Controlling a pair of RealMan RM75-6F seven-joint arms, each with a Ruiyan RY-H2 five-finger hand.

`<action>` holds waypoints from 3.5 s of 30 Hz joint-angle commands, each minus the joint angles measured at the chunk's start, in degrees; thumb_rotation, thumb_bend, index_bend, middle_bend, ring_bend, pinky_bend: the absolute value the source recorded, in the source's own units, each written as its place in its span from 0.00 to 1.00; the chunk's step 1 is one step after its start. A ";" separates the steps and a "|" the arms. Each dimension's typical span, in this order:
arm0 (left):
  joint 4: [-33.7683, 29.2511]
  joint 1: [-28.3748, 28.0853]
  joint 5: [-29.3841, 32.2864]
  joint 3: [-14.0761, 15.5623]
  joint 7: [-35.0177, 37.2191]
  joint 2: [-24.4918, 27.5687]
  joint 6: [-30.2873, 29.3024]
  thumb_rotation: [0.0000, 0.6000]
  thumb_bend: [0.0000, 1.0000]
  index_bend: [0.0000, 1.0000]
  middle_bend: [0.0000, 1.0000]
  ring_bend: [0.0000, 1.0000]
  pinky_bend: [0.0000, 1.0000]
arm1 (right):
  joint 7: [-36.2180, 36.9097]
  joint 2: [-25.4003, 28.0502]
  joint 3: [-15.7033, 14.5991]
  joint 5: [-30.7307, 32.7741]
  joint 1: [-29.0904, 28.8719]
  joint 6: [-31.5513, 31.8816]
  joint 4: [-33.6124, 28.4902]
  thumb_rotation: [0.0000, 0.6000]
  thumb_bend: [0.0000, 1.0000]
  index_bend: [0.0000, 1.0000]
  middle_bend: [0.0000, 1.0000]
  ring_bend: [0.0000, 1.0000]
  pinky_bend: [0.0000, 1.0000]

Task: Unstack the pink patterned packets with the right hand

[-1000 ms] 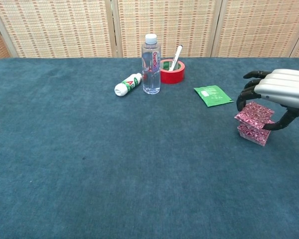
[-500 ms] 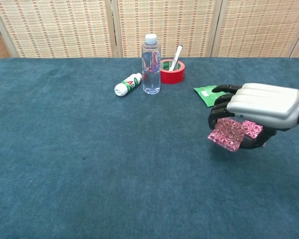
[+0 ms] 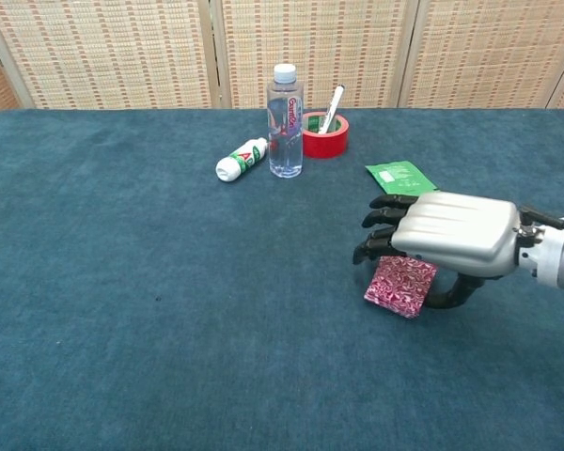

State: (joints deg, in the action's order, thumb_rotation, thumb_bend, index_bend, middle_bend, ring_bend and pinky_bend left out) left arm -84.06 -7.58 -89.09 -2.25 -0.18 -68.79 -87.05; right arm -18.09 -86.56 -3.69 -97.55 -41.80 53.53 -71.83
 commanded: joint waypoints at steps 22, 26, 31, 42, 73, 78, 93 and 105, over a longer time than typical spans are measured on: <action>-0.50 -0.21 0.16 0.13 -2.39 -0.88 0.79 1.00 0.46 0.00 0.00 0.00 0.00 | 6.27 7.25 -0.05 4.97 3.03 0.18 6.71 1.00 0.19 0.00 0.05 0.00 0.00; -0.41 -0.39 0.08 0.31 -2.75 -1.05 1.29 1.00 0.46 0.00 0.00 0.00 0.00 | 8.48 7.32 -0.67 4.93 3.56 0.06 9.99 1.00 0.19 0.00 0.05 0.00 0.00; -0.63 -0.58 -0.05 0.45 -3.17 -1.18 1.65 1.00 0.46 0.00 0.00 0.00 0.00 | 9.77 6.57 -1.33 4.71 3.80 -0.66 12.10 1.00 0.19 0.00 0.05 0.00 0.00; -0.38 -0.55 0.38 0.25 -2.37 -1.01 1.71 1.00 0.46 0.00 0.00 0.00 0.00 | 10.73 2.39 -1.29 3.42 3.66 0.42 16.47 1.00 0.19 0.16 0.14 0.00 0.00; -0.23 -0.68 0.21 0.27 -1.83 -0.85 1.64 1.00 0.46 0.00 0.00 0.00 0.00 | 10.63 0.62 -0.94 3.20 2.99 0.45 17.12 1.00 0.19 0.29 0.25 0.11 0.00; 0.05 -0.71 0.22 0.29 -1.63 -0.92 1.73 1.00 0.46 0.00 0.00 0.00 0.00 | 10.32 0.52 -0.73 3.58 3.07 0.39 17.00 1.00 0.19 0.31 0.27 0.13 0.00; -0.01 -0.75 0.24 0.25 -1.65 -0.89 1.76 1.00 0.46 0.00 0.00 0.00 0.00 | 9.99 0.44 -0.75 3.51 3.23 0.91 16.87 1.00 0.19 0.43 0.35 0.20 0.00; -0.05 -0.62 0.01 0.34 -1.54 -0.80 1.44 1.00 0.46 0.00 0.00 0.00 0.00 | 9.64 0.31 -0.61 3.10 3.42 2.24 16.90 1.00 0.19 0.60 0.45 0.30 0.00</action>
State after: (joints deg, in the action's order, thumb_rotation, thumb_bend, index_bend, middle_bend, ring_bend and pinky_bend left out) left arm -84.10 -8.20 -89.08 -1.91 -1.72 -69.59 -85.62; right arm -8.43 -86.25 -4.31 -94.44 -38.38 55.76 -54.91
